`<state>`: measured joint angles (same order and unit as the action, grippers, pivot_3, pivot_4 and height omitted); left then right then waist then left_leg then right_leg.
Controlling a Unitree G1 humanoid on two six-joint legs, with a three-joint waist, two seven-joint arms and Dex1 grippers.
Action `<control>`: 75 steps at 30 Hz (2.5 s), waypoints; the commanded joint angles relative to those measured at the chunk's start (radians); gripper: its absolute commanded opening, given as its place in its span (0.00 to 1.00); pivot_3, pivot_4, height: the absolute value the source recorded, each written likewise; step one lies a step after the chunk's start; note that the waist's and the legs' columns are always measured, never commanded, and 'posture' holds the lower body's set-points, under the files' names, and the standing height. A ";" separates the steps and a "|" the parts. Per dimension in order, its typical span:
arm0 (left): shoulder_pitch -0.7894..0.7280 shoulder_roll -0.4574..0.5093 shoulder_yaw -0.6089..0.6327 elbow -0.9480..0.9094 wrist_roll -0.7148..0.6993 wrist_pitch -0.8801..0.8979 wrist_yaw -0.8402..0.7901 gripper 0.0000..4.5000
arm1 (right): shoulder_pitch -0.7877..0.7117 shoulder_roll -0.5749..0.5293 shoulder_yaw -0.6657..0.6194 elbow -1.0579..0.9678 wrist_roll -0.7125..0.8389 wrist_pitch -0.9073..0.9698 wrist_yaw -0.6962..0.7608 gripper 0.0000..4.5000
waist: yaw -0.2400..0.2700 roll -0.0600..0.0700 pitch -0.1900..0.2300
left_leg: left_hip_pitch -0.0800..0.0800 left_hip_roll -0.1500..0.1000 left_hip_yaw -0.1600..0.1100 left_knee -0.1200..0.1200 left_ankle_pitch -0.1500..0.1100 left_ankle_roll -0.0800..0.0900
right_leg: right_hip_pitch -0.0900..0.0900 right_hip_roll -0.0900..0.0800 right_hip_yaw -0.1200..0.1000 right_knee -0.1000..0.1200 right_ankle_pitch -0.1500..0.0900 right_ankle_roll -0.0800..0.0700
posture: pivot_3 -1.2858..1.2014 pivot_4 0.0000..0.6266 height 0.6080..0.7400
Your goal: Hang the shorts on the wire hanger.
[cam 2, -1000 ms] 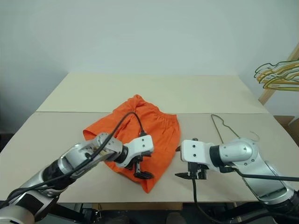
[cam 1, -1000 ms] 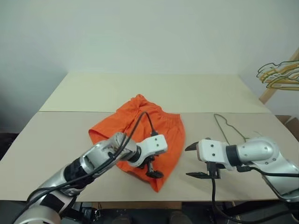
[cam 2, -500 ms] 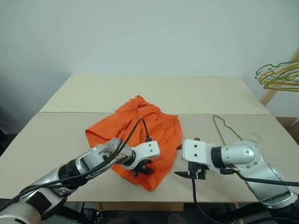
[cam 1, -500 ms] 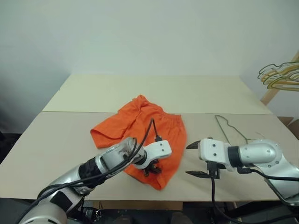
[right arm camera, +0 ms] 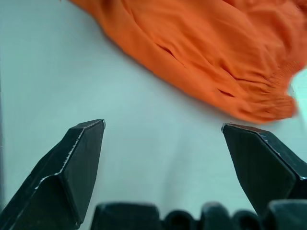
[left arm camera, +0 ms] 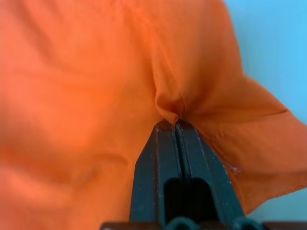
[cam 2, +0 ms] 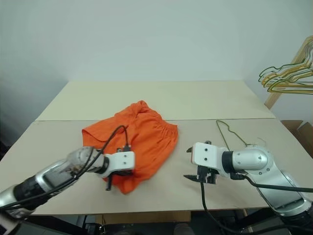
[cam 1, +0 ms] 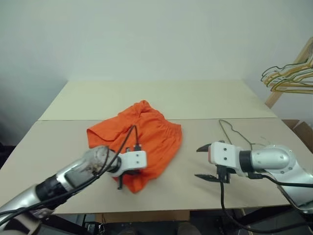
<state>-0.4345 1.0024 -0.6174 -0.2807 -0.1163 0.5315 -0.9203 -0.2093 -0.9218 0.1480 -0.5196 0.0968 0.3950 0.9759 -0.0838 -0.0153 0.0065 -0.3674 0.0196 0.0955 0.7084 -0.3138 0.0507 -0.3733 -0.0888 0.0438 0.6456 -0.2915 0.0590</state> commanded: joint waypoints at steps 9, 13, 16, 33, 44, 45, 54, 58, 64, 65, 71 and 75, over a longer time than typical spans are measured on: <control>0.239 0.125 0.497 0.029 -0.210 -0.287 -0.222 0.01 | -0.332 0.246 0.331 0.698 -0.549 -0.643 -0.362 1.00 | 0.023 0.000 0.002 | -0.014 -0.003 0.002 0.001 0.005 -0.008 | -0.015 -0.003 -0.001 0.003 -0.001 0.002 | 0.52 0.00 1.00; 0.316 0.127 0.610 0.006 -0.251 -0.290 -0.257 0.01 | -0.451 0.320 0.416 0.945 -0.685 -0.786 -0.479 1.00 | 0.028 0.000 0.002 | -0.015 -0.003 0.002 0.001 0.005 -0.009 | -0.016 -0.002 -0.002 0.003 -0.001 0.002 | 0.54 0.00 1.00; 0.370 0.130 0.675 -0.011 -0.261 -0.293 -0.278 0.01 | -0.519 0.368 0.450 1.086 -0.758 -0.856 -0.579 1.00 | 0.032 -0.001 0.002 | -0.013 -0.003 0.002 0.001 0.006 -0.009 | -0.014 -0.002 -0.002 0.004 -0.001 0.001 | 0.55 0.00 1.00; 0.418 0.095 0.724 -0.030 -0.219 -0.267 -0.261 0.00 | -0.538 0.367 0.481 1.157 -0.859 -1.096 -0.650 0.10 | 0.069 -0.001 0.002 | -0.010 -0.003 0.001 0.001 0.006 -0.010 | -0.014 -0.003 -0.002 0.014 -0.001 0.001 | 0.56 0.00 1.00; 0.387 0.082 0.702 -0.006 -0.209 -0.270 -0.275 0.00 | -0.478 0.304 0.420 1.018 -0.811 -1.062 -0.570 0.54 | 0.071 -0.001 0.002 | -0.011 -0.003 0.001 0.001 0.006 -0.010 | -0.014 -0.003 -0.002 0.012 -0.001 0.001 | 0.55 0.00 1.00; 0.385 0.081 0.701 -0.004 -0.209 -0.270 -0.276 0.00 | -0.466 0.286 0.415 0.992 -0.808 -1.069 -0.566 0.54 | 0.072 -0.001 0.002 | -0.011 -0.003 0.001 0.001 0.006 -0.010 | -0.014 -0.003 -0.002 0.012 -0.001 0.001 | 0.55 0.00 1.00; 0.389 0.075 0.708 -0.003 -0.206 -0.271 -0.286 0.00 | -0.387 0.242 0.390 0.834 -0.833 -1.044 -0.567 0.54 | 0.071 -0.002 0.002 | -0.011 -0.003 0.001 0.001 0.006 -0.009 | -0.014 -0.003 -0.002 0.011 -0.001 0.001 | 0.55 0.00 1.00; 0.404 0.077 0.718 -0.011 -0.209 -0.271 -0.288 0.00 | -0.387 0.283 0.404 0.820 -0.874 -1.007 -0.586 0.54 | 0.073 -0.002 0.002 | -0.011 -0.003 0.000 0.001 0.006 -0.009 | -0.014 -0.003 -0.002 0.011 -0.001 0.001 | 0.56 0.00 1.00; 0.423 0.080 0.732 -0.032 -0.215 -0.259 -0.285 0.00 | -0.386 0.331 0.393 0.808 -0.921 -0.947 -0.610 0.54 | 0.077 -0.002 0.002 | -0.012 -0.003 0.000 0.001 0.006 -0.009 | -0.015 -0.003 -0.003 0.012 -0.001 0.001 | 0.56 0.00 1.00; 0.428 0.080 0.736 -0.036 -0.217 -0.256 -0.284 0.00 | -0.381 0.329 0.387 0.804 -0.916 -0.937 -0.598 0.54 | 0.079 -0.002 0.002 | -0.012 -0.003 0.000 0.001 0.006 -0.009 | -0.015 -0.003 -0.003 0.012 -0.001 0.001 | 0.56 0.00 1.00; 0.452 0.080 0.750 -0.059 -0.220 -0.247 -0.285 0.00 | -0.347 0.275 0.359 0.744 -0.894 -0.915 -0.563 0.91 | 0.095 -0.002 0.003 | -0.012 -0.003 0.000 0.001 0.006 -0.009 | -0.015 -0.003 -0.003 0.011 -0.001 0.001 | 0.57 0.00 1.00; 0.446 0.079 0.749 -0.055 -0.217 -0.244 -0.287 0.00 | -0.333 0.240 0.336 0.702 -0.882 -0.918 -0.542 0.99 | 0.099 -0.003 0.003 | -0.012 -0.003 0.000 0.001 0.005 -0.009 | -0.014 -0.003 -0.003 0.010 -0.001 0.001 | 0.56 0.00 1.00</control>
<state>0.0223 1.0743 0.0986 -0.3169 -0.3207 0.2878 -1.2069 -0.5341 -0.6691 0.5272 0.2246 -0.8091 -0.5260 0.4267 0.0156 -0.0184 0.0096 -0.3791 0.0161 0.0957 0.7093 -0.3083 0.0416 -0.3875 -0.0916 0.0410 0.6554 -0.2922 0.0603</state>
